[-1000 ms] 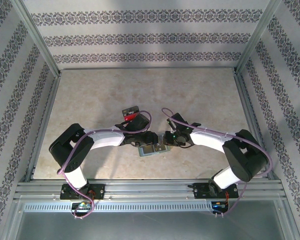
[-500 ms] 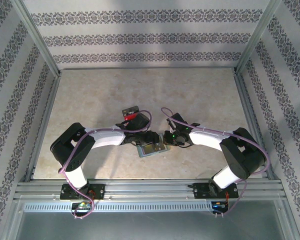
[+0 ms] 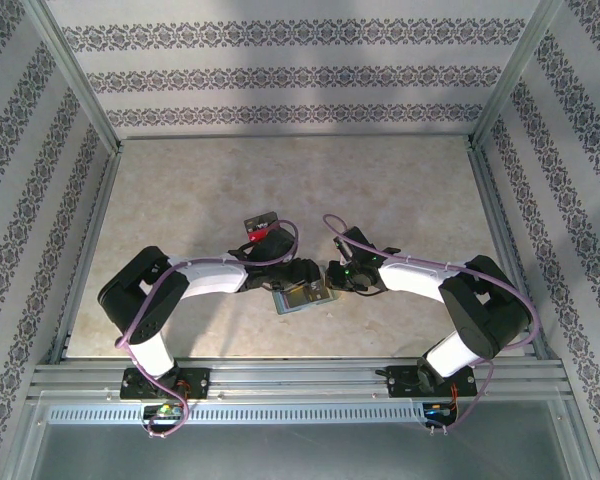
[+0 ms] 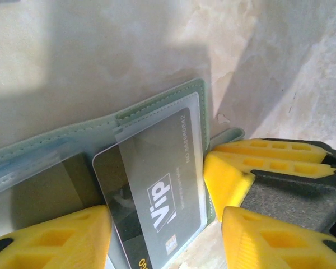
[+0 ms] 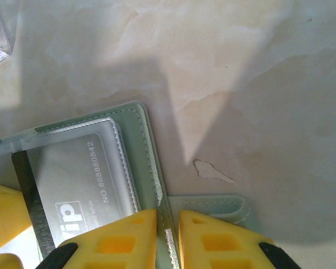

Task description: Take the credit cards out of the card holder

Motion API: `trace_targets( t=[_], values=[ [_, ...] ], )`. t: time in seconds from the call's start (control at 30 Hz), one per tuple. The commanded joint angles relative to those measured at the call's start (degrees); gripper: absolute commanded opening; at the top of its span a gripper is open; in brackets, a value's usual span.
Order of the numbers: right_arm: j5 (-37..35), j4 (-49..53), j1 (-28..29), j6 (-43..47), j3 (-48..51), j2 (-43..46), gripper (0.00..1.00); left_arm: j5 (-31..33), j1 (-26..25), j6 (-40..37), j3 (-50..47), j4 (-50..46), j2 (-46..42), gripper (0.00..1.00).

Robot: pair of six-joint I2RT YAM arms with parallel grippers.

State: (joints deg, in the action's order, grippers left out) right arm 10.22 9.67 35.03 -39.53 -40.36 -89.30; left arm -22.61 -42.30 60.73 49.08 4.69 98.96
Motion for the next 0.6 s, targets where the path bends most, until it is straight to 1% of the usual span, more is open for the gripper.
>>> trace_targets(
  t=[0.0,0.03,0.1,0.27,0.4,0.47,0.57],
  values=[
    [2.8,-0.2,1.0,-1.4,2.1,-2.4,0.18,3.7,0.9,3.1,-2.3,1.9,-0.8,0.62],
    [2.8,-0.4,1.0,-1.5,2.1,-2.4,0.18,4.2,0.9,3.3,-2.4,1.6,-1.2,0.65],
    [2.9,-0.6,0.9,-1.6,2.2,-2.4,0.18,4.8,1.0,3.6,-2.5,1.5,-1.8,0.65],
    [3.3,-1.1,0.8,-1.9,2.8,-1.9,0.17,3.8,1.0,3.7,-2.0,6.0,-1.1,0.59],
    [3.7,-1.7,0.0,-2.7,4.5,0.2,0.17,1.8,1.0,4.4,-2.8,11.3,0.1,0.5],
    [3.6,-2.1,-0.8,-3.3,5.9,2.0,0.17,1.7,0.9,4.1,-2.5,11.7,0.1,0.47],
    [3.4,-2.3,-1.7,-3.9,7.7,4.9,0.17,1.4,0.9,3.4,-1.8,10.2,0.3,0.45]
  ],
)
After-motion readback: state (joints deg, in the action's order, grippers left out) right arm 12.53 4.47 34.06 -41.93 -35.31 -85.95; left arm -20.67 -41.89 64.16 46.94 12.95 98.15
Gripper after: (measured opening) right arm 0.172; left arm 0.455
